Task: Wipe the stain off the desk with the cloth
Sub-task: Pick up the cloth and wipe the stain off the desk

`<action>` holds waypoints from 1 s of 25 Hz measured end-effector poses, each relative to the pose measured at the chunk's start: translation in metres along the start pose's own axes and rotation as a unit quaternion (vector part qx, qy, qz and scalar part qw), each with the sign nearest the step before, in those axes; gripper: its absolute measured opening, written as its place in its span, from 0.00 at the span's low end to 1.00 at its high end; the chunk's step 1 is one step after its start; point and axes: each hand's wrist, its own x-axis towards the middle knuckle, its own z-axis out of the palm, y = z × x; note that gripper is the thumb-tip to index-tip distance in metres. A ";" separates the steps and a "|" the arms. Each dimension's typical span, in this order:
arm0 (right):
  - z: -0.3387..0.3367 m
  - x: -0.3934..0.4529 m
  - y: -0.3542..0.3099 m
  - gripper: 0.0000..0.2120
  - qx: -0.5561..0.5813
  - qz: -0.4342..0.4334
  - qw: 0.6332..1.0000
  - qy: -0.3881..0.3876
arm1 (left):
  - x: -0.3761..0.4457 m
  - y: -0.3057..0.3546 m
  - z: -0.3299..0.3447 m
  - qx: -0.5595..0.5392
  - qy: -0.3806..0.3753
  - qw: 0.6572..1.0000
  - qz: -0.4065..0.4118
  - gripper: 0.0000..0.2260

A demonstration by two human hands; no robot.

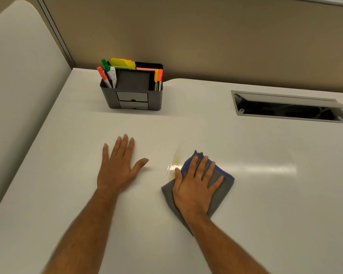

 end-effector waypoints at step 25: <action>-0.024 0.155 -0.004 0.32 -0.079 -0.461 0.882 -0.065 | 0.004 0.000 0.000 0.001 0.011 1.000 -0.004 0.43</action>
